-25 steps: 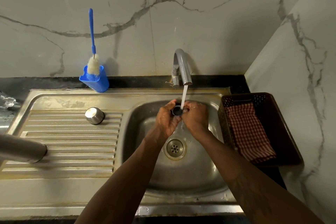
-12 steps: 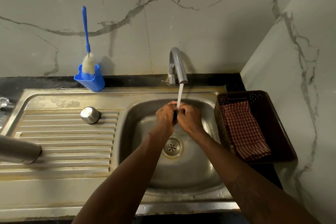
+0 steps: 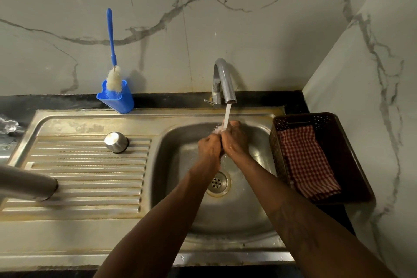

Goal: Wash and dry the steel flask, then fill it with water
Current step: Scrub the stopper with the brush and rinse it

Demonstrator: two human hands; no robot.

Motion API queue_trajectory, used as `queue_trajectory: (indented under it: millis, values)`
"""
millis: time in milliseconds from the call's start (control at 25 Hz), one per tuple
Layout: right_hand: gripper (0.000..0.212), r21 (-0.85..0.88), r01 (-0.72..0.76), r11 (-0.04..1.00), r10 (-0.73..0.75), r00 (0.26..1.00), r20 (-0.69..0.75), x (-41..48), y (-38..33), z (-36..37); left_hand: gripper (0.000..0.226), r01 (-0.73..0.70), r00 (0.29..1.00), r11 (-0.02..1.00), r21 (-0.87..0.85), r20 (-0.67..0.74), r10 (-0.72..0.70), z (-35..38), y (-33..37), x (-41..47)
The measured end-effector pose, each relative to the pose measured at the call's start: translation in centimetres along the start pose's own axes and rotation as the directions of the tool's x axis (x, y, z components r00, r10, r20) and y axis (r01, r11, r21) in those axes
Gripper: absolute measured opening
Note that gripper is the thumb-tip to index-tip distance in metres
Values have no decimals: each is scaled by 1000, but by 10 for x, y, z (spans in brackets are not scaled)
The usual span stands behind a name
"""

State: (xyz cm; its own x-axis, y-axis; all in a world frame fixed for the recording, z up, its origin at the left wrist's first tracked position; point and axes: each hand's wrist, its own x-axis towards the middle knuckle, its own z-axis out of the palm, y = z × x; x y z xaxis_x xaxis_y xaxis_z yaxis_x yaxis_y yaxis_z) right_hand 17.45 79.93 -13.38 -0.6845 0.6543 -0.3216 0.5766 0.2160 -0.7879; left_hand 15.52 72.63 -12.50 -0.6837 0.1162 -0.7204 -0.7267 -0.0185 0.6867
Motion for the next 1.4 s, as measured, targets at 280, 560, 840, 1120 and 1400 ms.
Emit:
queue_trajectory:
  millis: [280, 560, 840, 1120, 1400]
  values:
    - [46, -175, 31, 984, -26, 999, 29, 3, 0, -2, 39, -147, 988, 971, 189, -19, 153, 1, -14, -1]
    - [28, -175, 158, 972, -136, 982, 132, -4, 2, -9, 53, 106, 975, 940, 323, 154, -163, -3, 24, 2]
    - [24, 87, 74, 993, -82, 992, 93, -6, 0, -1, 59, 158, 961, 983, 97, 212, -175, 2, 25, 9]
    - [22, -26, -237, 971, 237, 950, 205, 18, -6, -8, 34, -360, 927, 740, 567, 303, 219, -5, -1, 14]
    - [30, 290, -360, 887, 334, 933, 135, 7, -4, -12, 33, -587, 768, 339, 735, 374, 519, -3, 16, 8]
